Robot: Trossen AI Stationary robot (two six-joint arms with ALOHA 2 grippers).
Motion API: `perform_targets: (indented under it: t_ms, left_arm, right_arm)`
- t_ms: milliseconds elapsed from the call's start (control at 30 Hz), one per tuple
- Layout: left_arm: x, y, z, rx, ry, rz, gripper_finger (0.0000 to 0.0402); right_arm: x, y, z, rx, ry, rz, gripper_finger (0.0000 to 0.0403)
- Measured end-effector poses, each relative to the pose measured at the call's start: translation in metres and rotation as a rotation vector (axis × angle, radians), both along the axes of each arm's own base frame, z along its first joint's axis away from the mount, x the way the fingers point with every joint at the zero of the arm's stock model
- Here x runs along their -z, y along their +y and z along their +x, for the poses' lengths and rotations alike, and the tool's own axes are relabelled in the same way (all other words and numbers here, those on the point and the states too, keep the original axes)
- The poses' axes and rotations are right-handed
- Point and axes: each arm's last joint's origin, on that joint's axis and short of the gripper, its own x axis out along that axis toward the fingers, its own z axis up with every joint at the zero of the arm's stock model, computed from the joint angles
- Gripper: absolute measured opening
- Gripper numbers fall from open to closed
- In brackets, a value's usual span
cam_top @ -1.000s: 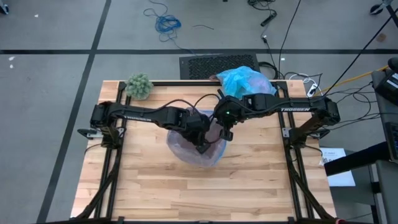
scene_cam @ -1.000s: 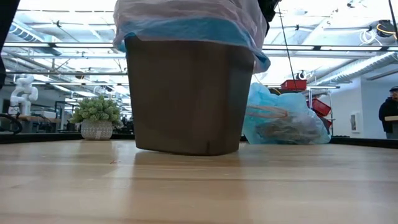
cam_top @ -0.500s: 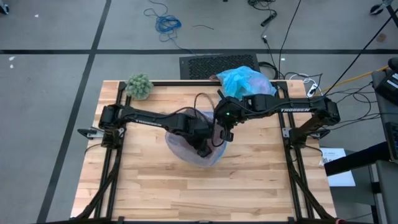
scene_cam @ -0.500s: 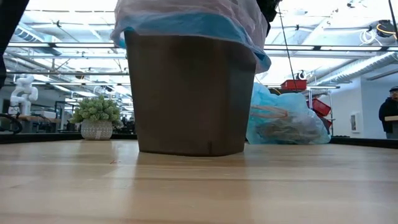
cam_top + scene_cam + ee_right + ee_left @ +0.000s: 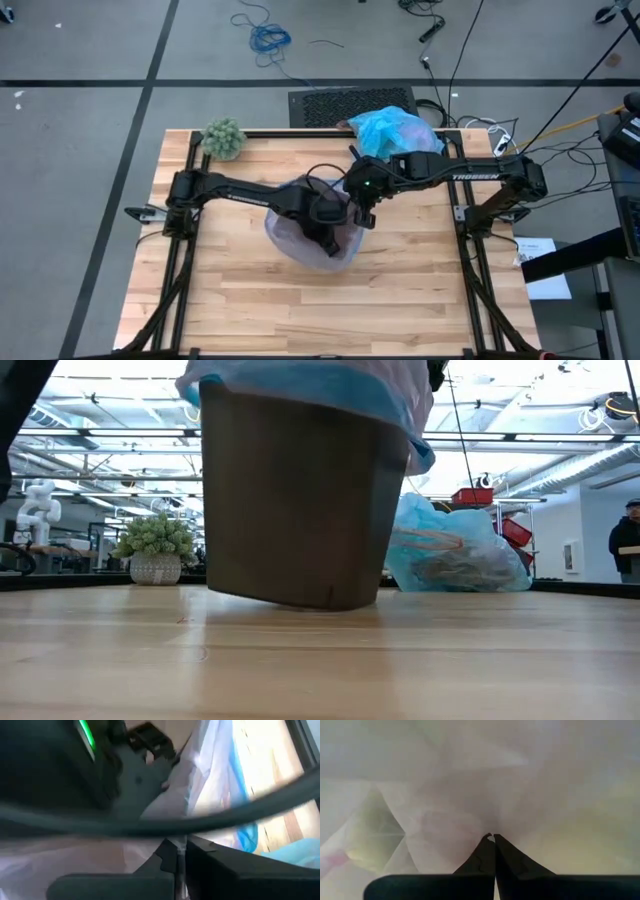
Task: Place trash/remove bag and relplace
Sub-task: Insert the pink trash bag into the trash bin
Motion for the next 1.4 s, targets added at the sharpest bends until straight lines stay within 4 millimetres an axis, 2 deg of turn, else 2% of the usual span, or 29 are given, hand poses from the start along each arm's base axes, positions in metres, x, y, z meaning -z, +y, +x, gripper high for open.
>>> perform_targets:
  t_ms: [200, 300, 467, 667, 800, 1400]
  left_arm:
    - [-0.031, 0.000, -0.010, -0.007, -0.086, -0.011, 0.0000]
    - [-0.040, 0.000, -0.014, 0.008, -0.112, -0.006, 0.0011]
    - [-0.052, -0.001, -0.018, 0.017, -0.150, -0.005, 0.0064]
    - [-0.051, -0.003, -0.018, 0.032, -0.150, 0.005, 0.0146]
    - [-0.050, -0.003, -0.019, 0.040, -0.135, 0.012, 0.0179]
    - [-0.064, -0.001, -0.030, 0.047, -0.135, -0.025, 0.0184]
  right_arm:
    - [-0.001, 0.000, 0.000, -0.009, -0.001, -0.010, 0.0000]
    - [-0.001, 0.000, 0.000, -0.011, -0.003, -0.014, 0.0000]
    - [-0.001, 0.000, 0.000, -0.011, -0.004, -0.015, 0.0000]
    - [-0.001, 0.000, 0.000, -0.011, -0.002, -0.015, 0.0000]
    - [-0.001, 0.000, 0.000, -0.010, -0.003, -0.015, 0.0000]
    - [-0.001, -0.001, 0.000, 0.000, -0.004, -0.015, 0.0000]
